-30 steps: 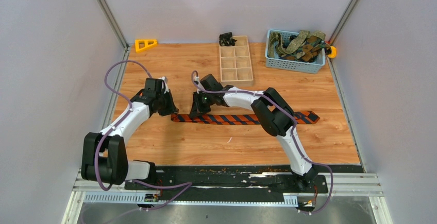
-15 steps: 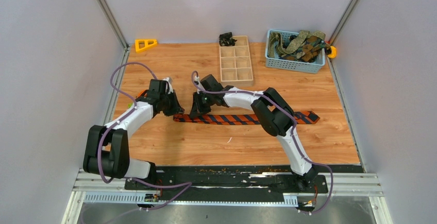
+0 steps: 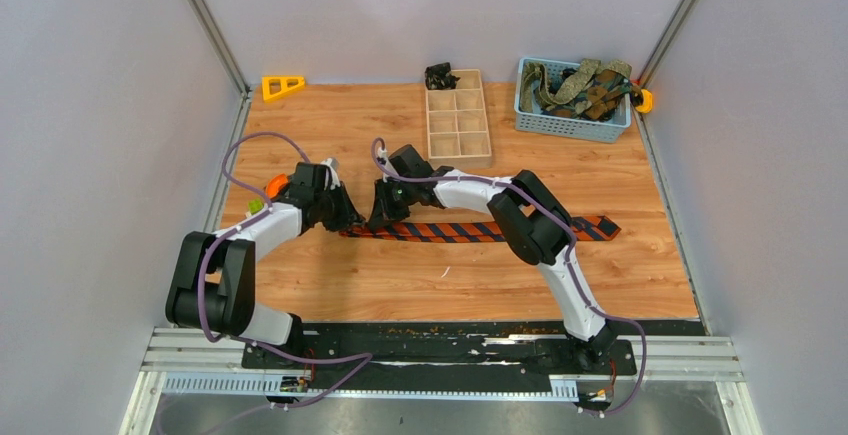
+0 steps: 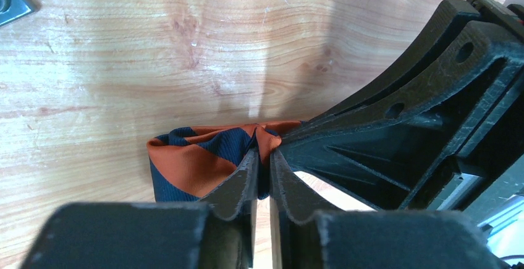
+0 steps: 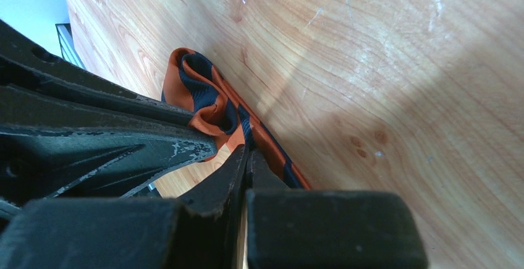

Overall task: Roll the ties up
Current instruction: Roll the tie at the center of the board.

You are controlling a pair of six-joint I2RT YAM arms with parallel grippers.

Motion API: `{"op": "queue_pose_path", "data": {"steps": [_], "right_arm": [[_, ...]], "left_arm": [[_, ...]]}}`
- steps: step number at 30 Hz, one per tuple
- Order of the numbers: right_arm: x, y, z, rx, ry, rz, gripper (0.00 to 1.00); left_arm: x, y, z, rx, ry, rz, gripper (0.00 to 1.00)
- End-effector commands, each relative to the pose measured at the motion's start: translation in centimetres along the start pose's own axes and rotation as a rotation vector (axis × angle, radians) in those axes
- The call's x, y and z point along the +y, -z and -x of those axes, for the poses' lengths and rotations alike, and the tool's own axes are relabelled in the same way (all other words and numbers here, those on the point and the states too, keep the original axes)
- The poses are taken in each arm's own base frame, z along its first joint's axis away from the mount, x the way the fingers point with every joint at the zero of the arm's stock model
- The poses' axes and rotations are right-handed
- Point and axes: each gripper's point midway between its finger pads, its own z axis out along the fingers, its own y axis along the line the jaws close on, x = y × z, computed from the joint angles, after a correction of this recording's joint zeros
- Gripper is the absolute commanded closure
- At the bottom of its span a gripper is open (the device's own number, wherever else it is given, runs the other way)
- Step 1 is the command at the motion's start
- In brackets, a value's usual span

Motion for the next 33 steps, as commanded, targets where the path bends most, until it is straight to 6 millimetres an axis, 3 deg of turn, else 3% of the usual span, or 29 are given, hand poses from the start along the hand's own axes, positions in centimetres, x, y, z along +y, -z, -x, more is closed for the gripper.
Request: {"op": "queue_pose_path", "data": {"steps": [1, 6, 10, 13, 19, 29, 33], "right_arm": [[1.9, 1.9, 1.0, -0.042, 0.062, 0.007, 1.00], [2.5, 2.8, 1.4, -0.060, 0.069, 0.007, 1.00], [2.9, 3.5, 1.7, -0.070, 0.071, 0.008, 1.00], [3.3, 4.1, 1.9, -0.081, 0.071, 0.010, 0.94], [4.3, 3.8, 2.0, -0.079, 0.044, 0.067, 0.68], [5.0, 3.1, 2.4, -0.071, 0.006, 0.108, 0.65], [5.1, 3.0, 2.7, -0.073, -0.004, 0.109, 0.64]], "left_arm": [[-0.6, -0.3, 0.3, -0.022, -0.014, -0.035, 0.75], [-0.6, -0.4, 0.1, -0.035, -0.012, -0.047, 0.50], [-0.8, -0.2, 0.3, -0.055, -0.010, -0.063, 0.45], [-1.1, -0.2, 0.4, -0.069, 0.000, -0.081, 0.45], [-1.7, -0.1, 0.6, -0.101, 0.028, -0.117, 0.48], [-1.5, 0.7, 1.2, -0.156, 0.044, -0.106, 0.60], [-1.3, 0.6, 1.0, -0.158, 0.053, -0.098, 0.72]]}}
